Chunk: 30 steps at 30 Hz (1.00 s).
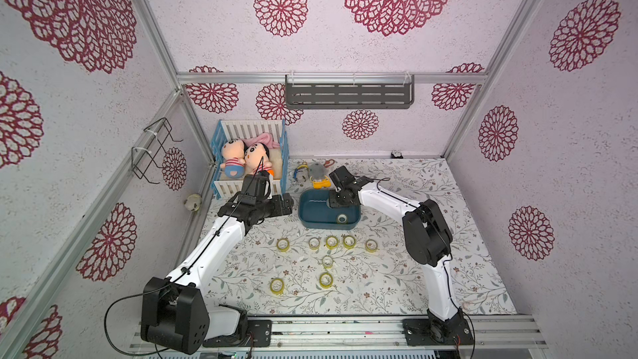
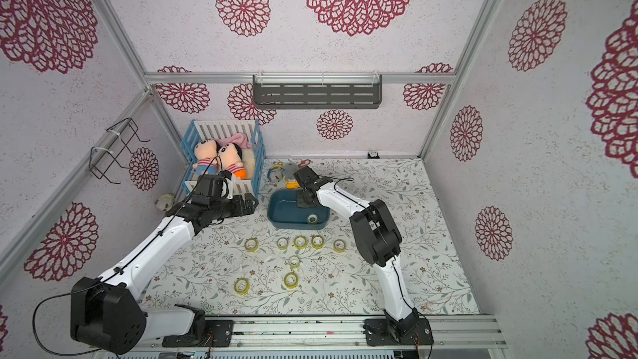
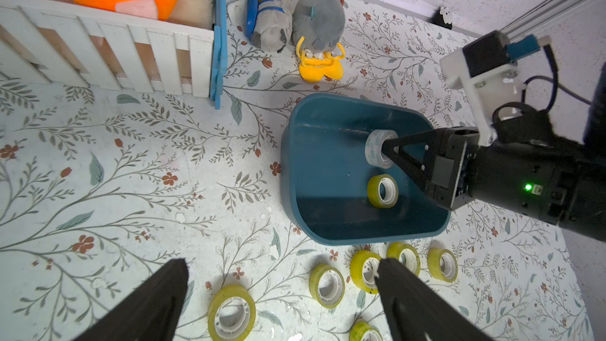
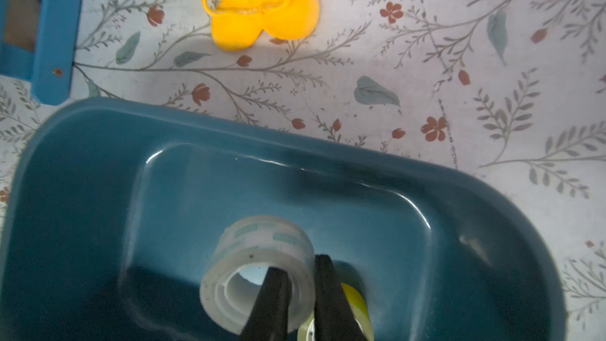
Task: Put the transparent tape into the storage box
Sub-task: Place the tape in the storage box.
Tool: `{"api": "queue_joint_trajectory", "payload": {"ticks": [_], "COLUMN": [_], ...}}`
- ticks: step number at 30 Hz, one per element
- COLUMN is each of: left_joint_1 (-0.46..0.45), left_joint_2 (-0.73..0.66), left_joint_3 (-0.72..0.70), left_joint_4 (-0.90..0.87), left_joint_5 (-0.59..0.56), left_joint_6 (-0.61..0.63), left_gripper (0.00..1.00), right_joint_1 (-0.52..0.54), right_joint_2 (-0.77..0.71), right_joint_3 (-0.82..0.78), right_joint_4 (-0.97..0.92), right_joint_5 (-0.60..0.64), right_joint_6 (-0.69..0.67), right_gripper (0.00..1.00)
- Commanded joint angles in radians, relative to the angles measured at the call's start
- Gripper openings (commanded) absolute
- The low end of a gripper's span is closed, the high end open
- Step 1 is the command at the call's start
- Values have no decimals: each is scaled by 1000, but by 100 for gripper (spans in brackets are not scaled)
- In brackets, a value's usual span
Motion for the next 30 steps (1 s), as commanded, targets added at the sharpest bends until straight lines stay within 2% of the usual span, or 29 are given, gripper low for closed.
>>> {"api": "queue_joint_trajectory", "payload": {"ticks": [1, 2, 3, 6, 9, 15, 17, 19, 21, 25, 30], "left_joint_1": [0, 1, 0, 0, 0, 5, 59, 130, 146, 135, 124], "left_joint_2": [-34, -39, -45, -51, -48, -65, -94, -153, -205, -237, -250], "left_joint_3": [-9, -13, -18, -32, -38, -56, -80, -164, -200, -135, -102], "left_joint_4": [-8, -5, -1, 17, 25, 47, 75, 210, 256, 61, -112], "left_joint_5": [-47, -49, -46, -30, -12, 47, 157, 303, 295, 217, 215], "left_joint_6": [1, -1, -3, -9, -15, -51, -129, -240, -291, -230, -176], "left_gripper": [97, 97, 97, 97, 97, 97, 97, 97, 97, 97, 97], "right_joint_1": [6, 7, 7, 7, 7, 7, 7, 7, 7, 4, 6], "right_joint_2": [2, 5, 9, 8, -29, -210, -307, -447, -576, -751, -871], "right_joint_3": [25, 28, 34, 43, 45, 0, -87, -255, -401, -593, -744], "right_joint_4": [3, 2, -1, -9, -13, -19, 8, 106, 182, 220, 188], "right_joint_5": [29, 27, 24, 20, 28, 58, 74, 58, 43, -3, -48], "right_joint_6": [-19, -19, -21, -29, -34, -77, -79, -83, -83, -66, -8], "right_gripper": [26, 35, 40, 50, 55, 56, 56, 56, 58, 65, 70]}}
